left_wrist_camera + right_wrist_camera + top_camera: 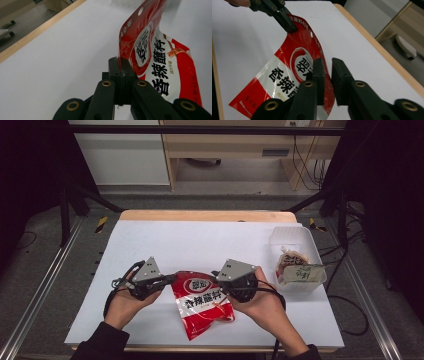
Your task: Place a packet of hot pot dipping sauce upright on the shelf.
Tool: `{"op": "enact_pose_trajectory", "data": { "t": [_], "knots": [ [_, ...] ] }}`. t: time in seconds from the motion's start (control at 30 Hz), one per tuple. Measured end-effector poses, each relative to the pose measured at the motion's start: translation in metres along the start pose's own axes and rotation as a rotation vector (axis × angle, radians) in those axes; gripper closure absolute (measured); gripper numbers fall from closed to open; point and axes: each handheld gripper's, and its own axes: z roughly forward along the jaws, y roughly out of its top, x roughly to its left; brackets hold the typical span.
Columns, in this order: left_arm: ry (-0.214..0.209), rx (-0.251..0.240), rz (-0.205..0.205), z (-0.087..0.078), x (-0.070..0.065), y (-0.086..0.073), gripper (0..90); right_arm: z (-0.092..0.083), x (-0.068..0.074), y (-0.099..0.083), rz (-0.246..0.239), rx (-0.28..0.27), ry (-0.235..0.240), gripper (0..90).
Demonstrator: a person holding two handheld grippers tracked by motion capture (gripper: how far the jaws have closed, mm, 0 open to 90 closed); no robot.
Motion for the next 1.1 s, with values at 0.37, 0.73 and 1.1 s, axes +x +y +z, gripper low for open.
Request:
{"op": "enact_pose_trajectory", "data": {
  "t": [0.37,0.73,1.1],
  "knots": [
    [-0.005,-0.032,0.069,-0.018,-0.004,0.028,90.0,-0.001,-0.008,0.01,-0.055,0.038,-0.01,33.3],
    [-0.019,-0.043,0.084,-0.023,-0.007,0.034,90.0,0.008,-0.016,0.017,-0.065,0.141,0.056,30.0],
    [-0.034,-0.068,0.105,-0.026,-0.013,0.036,90.0,0.017,-0.034,0.012,-0.042,0.186,0.057,39.3]
  ]
}}
